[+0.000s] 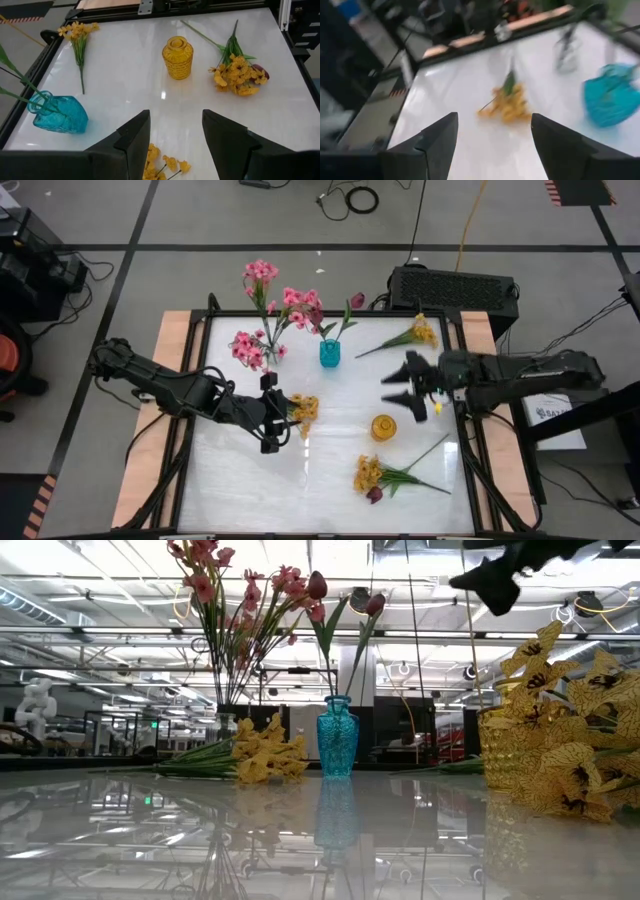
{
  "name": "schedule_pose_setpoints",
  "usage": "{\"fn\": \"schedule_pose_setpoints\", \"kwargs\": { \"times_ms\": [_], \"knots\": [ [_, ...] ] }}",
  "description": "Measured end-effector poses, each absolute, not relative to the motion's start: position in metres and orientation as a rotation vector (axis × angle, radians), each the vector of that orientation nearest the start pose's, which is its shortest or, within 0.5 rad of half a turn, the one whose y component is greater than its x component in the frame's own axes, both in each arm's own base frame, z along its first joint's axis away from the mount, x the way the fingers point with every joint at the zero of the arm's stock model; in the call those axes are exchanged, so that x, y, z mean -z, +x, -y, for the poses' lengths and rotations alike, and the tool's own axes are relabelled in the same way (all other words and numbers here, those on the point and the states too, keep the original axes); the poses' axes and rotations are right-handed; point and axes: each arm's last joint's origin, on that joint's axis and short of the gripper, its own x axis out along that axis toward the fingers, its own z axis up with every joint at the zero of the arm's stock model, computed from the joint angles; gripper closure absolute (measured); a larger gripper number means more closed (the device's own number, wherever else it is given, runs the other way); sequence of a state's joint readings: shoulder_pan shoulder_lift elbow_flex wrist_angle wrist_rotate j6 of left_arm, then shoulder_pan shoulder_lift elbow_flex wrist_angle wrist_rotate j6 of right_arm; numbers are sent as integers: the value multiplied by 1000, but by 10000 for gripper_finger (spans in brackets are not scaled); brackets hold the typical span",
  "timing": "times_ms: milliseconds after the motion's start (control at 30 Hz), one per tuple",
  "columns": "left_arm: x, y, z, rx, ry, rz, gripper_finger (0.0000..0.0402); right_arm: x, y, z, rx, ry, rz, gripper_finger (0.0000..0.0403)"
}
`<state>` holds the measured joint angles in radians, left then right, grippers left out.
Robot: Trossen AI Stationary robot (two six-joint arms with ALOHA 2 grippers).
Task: Sort flowers into vase by color
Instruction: Put the red flower into the blue vase
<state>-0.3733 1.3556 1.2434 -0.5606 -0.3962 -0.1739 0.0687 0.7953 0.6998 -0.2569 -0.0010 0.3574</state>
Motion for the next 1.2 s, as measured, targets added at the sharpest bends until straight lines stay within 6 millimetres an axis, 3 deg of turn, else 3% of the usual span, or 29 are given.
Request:
{"fn": "schedule_pose_setpoints", "kwargs": {
  "times_ms": [267, 633, 1200],
  "knots": [
    [-335, 272, 95, -77, 83, -618, 214, -274, 158, -60, -139, 272, -611, 175],
    [-335, 272, 94, -68, 113, -617, 214, -237, 140, -97, -143, 266, -1024, 216],
    [-335, 272, 94, -70, 108, -617, 214, -167, 155, -151, -164, -1, -1336, 253]
  ]
}}
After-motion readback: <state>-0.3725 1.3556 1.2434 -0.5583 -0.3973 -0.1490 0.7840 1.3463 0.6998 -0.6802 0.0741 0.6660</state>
